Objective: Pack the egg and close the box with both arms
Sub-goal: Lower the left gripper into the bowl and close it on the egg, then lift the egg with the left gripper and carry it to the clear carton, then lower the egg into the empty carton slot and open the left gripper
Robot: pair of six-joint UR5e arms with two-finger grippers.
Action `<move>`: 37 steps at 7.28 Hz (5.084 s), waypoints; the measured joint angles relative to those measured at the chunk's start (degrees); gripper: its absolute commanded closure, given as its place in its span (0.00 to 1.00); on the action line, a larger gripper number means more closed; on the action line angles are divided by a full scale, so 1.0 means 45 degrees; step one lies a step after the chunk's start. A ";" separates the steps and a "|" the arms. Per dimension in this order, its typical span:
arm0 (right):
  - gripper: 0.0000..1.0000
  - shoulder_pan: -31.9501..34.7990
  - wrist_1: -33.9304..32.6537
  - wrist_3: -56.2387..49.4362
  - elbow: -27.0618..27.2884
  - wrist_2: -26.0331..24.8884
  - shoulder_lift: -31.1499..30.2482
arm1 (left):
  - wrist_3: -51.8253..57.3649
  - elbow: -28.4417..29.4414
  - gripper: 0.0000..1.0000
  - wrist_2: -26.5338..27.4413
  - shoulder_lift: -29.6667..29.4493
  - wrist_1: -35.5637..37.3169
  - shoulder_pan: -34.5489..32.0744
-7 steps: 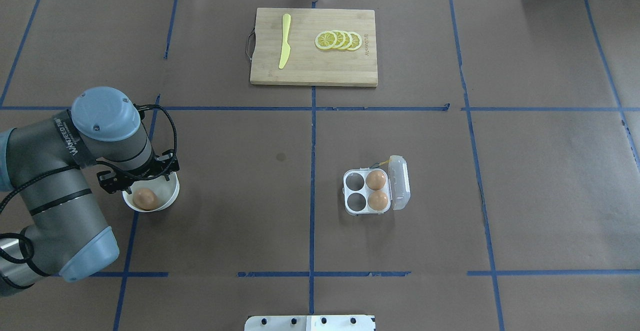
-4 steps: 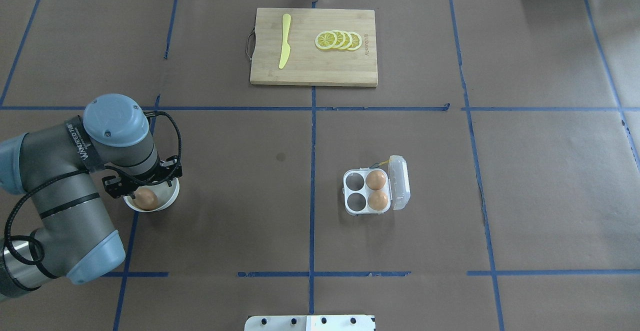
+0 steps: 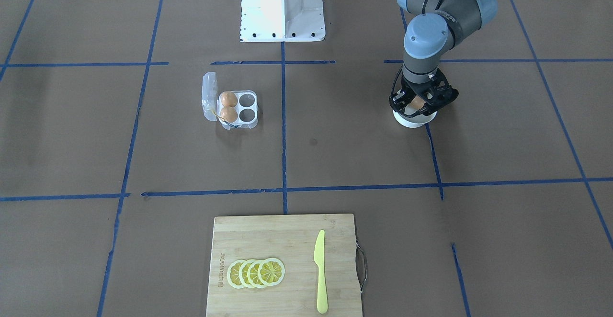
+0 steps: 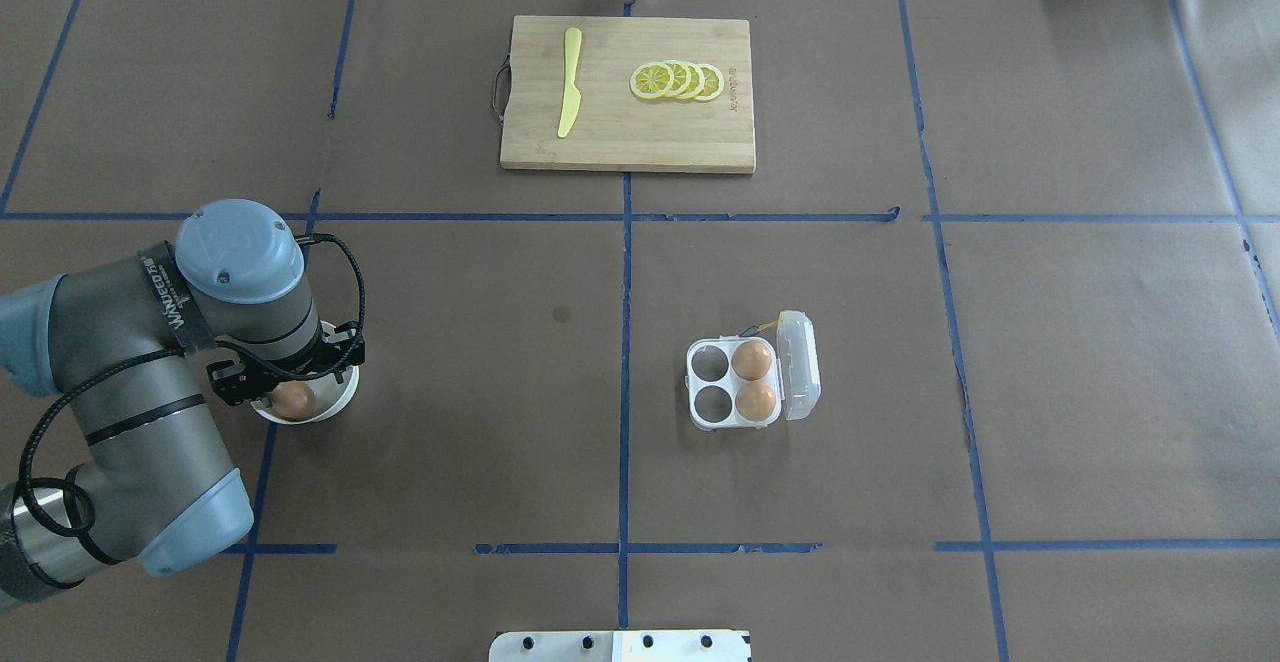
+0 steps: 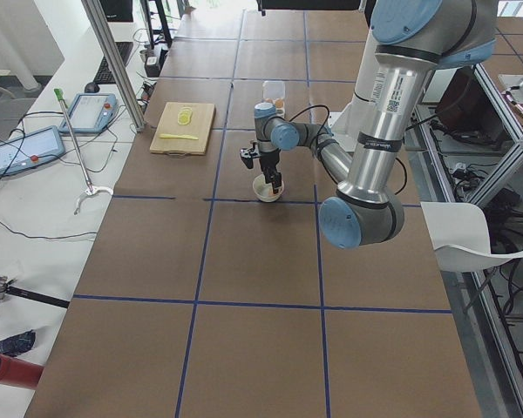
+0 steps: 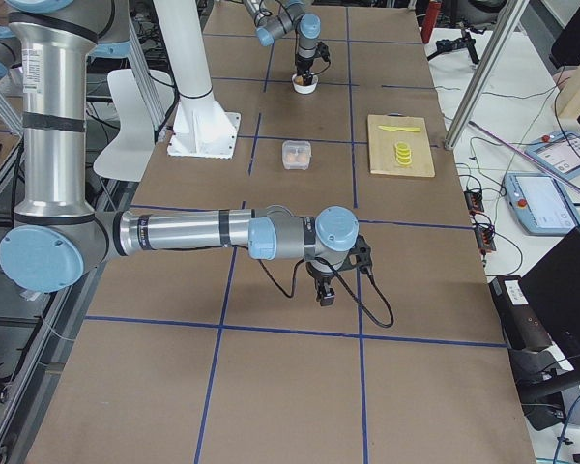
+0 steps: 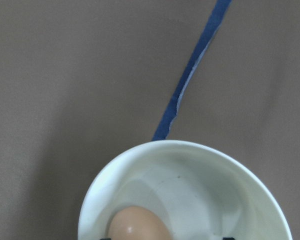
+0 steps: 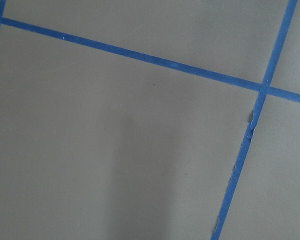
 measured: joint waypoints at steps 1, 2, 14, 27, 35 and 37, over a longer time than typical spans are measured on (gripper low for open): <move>0.00 -0.0001 -0.0004 0.0000 0.0015 -0.0004 -0.0001 | -0.0006 0.0026 0.25 -0.0013 0.0012 0.0002 0.0048; 0.00 0.0003 -0.0007 0.0000 0.0022 -0.0005 -0.0002 | -0.0004 0.0069 0.27 -0.0020 0.0021 0.0002 0.0079; 0.00 -0.0001 -0.0009 -0.0001 0.0023 -0.0015 0.0047 | 0.0409 -0.0188 1.00 -0.0015 -0.0041 0.0348 -0.0103; 0.00 0.0004 0.0011 0.0017 0.0128 -0.0015 0.0098 | 0.2111 0.4678 1.00 -0.0092 -0.7264 -0.5273 0.1886; 0.00 0.0000 -0.0007 0.0000 0.0088 -0.0015 0.0076 | 0.2210 0.5244 0.27 0.1024 -0.7776 -0.5861 0.2662; 0.00 -0.0001 -0.0008 0.0000 0.0041 -0.0015 0.0076 | 0.2230 0.5309 0.16 0.1221 -0.7766 -0.6007 0.2661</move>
